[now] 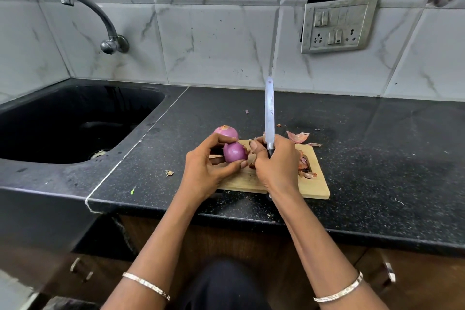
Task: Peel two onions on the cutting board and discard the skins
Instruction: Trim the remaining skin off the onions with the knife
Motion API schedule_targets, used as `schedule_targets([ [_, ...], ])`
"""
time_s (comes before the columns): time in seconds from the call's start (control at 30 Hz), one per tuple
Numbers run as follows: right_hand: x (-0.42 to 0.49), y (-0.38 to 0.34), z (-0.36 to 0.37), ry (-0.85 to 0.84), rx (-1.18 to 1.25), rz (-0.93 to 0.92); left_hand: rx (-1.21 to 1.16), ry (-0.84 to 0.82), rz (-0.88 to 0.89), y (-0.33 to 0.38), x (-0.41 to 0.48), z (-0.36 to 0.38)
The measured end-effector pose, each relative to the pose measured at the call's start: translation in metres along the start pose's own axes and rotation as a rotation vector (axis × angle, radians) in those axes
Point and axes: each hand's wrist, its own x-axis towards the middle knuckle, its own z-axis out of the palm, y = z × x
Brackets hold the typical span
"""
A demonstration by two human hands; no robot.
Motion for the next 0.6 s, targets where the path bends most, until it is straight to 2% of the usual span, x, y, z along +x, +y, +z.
schedule_targets([
  [0.17, 0.010, 0.003, -0.017, 0.012, -0.053, -0.011, -0.003, -0.003, -0.005, 0.001, -0.001, -0.002],
  [0.3, 0.022, 0.005, -0.034, -0.082, -0.109, 0.050, 0.000, -0.005, -0.014, 0.002, -0.001, -0.002],
  [0.47, 0.012, -0.002, -0.032, -0.172, -0.009, 0.082, 0.007, -0.003, -0.014, 0.002, -0.002, -0.001],
  [0.6, 0.010, -0.003, -0.019, -0.170, -0.016, 0.136, 0.017, -0.003, 0.000, 0.004, -0.003, -0.001],
])
